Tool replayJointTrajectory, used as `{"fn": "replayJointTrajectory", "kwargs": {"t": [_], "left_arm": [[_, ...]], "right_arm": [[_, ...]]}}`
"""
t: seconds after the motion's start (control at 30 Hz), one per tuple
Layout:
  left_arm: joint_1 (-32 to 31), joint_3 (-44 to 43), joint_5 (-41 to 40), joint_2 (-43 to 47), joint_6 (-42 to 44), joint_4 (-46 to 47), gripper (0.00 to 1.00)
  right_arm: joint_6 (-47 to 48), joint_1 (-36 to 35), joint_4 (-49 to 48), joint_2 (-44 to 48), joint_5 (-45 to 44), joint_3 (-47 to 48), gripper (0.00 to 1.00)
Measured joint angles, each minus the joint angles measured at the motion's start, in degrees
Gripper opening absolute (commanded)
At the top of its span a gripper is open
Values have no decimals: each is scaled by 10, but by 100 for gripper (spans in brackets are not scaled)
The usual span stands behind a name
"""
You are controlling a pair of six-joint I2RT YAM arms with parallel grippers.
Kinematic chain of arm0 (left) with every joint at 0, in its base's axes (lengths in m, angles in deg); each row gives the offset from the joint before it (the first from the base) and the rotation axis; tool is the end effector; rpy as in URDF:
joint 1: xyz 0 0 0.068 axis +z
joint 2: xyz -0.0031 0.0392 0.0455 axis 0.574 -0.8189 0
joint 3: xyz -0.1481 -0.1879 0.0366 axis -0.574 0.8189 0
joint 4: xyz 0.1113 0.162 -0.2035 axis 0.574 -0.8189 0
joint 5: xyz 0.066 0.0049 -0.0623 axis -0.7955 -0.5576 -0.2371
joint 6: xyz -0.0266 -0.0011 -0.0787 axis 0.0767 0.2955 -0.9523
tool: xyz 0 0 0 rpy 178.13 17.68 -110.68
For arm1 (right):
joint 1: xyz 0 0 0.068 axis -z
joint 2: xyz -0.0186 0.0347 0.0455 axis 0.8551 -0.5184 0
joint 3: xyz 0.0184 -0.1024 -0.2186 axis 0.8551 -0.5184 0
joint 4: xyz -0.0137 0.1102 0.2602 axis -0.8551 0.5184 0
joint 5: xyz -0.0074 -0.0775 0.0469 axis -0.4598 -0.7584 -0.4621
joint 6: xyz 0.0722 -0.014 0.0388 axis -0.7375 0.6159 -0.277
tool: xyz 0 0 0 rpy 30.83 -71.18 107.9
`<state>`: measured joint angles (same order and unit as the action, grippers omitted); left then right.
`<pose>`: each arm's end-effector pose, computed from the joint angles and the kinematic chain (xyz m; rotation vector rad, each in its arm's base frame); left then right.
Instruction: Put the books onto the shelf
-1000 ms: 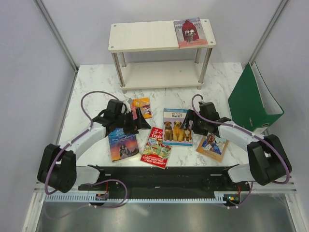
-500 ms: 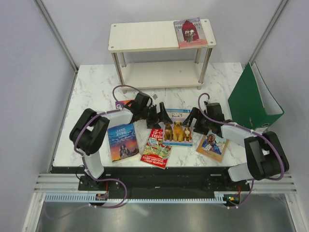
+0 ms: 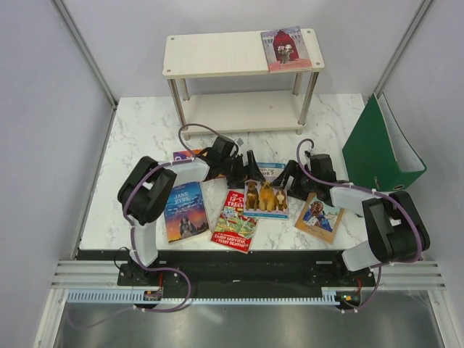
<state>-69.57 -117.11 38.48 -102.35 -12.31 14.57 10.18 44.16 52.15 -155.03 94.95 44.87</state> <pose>0.3348 -0.2707 0.0783 -0.0030 2.6350 -1.1487 0.2953 0.1065 0.0740 0.3618 2.4497 0.9272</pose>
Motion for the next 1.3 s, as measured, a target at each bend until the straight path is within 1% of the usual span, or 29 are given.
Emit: {"fn": "replayJointTrajectory", "kwargs": {"t": [0.03,0.1,0.13,0.2,0.23,0.27,0.4,0.5,0.63,0.73,0.87,1.03,1.3], "left_arm": [[-2,-2,-2,-3,-1,1,86],[-3,-5,-5,-7,-4,4,74],[-4,-5,-10,-9,-5,8,57],[-3,-3,-11,-20,-9,28,29],[-3,0,-10,-25,-14,38,5],[-3,8,-6,-29,-16,52,2],[0,32,14,-27,-29,92,2],[0,55,13,-3,-29,105,2],[-3,67,16,65,-26,89,2],[-10,67,31,128,-17,78,2],[-12,67,73,179,-6,86,2],[-12,67,126,190,-4,97,2],[-8,75,185,217,-19,164,2]], "right_arm": [[-3,0,-6,-4,4,-1,86],[-8,3,-21,-10,14,-5,85],[-11,4,-29,-12,17,-7,83],[-14,6,-43,-17,25,-10,83],[-17,7,-47,-18,27,-12,83],[-17,7,-51,-20,28,-12,83],[-19,8,-56,-20,32,-15,85],[-19,11,-60,-18,37,-17,89],[-13,21,-56,3,50,-31,96],[-11,35,-60,36,66,-56,98],[-42,50,-125,106,115,-96,98],[-77,51,-204,160,171,-99,98],[-120,51,-260,174,212,-99,98]]}}
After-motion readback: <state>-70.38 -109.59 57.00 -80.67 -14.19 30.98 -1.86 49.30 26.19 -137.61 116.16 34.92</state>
